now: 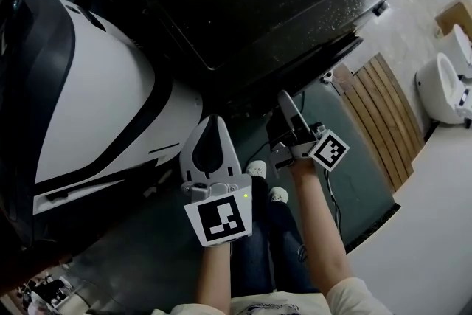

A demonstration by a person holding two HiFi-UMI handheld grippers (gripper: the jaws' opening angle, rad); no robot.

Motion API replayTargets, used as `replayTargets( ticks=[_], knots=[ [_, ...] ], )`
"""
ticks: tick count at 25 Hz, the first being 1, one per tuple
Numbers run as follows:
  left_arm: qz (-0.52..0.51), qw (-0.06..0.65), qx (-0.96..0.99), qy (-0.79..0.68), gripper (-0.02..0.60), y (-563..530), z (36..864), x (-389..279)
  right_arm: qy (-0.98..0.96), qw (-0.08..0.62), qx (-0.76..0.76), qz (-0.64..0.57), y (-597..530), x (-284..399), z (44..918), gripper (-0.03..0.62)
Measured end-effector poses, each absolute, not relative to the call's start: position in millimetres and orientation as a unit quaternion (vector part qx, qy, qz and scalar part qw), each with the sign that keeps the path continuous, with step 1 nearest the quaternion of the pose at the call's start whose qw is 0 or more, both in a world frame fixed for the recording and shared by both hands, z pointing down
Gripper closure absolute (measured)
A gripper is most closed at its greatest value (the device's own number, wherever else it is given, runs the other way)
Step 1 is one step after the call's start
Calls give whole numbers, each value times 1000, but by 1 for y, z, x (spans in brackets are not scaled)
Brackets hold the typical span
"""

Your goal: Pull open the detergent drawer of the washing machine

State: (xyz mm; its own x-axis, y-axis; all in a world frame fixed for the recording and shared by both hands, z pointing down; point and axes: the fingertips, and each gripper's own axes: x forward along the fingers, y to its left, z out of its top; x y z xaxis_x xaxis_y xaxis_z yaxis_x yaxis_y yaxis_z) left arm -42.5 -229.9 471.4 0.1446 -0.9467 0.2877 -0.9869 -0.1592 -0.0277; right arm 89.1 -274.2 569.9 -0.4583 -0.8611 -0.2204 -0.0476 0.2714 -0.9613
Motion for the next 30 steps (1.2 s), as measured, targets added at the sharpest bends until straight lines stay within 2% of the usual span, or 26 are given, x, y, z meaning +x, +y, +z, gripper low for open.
replayTargets(
  ticks=[30],
  knots=[
    [127,90,736,-659,568,-231,477,-66,687,453,-269,-501,-290,76,557,401]
  ],
)
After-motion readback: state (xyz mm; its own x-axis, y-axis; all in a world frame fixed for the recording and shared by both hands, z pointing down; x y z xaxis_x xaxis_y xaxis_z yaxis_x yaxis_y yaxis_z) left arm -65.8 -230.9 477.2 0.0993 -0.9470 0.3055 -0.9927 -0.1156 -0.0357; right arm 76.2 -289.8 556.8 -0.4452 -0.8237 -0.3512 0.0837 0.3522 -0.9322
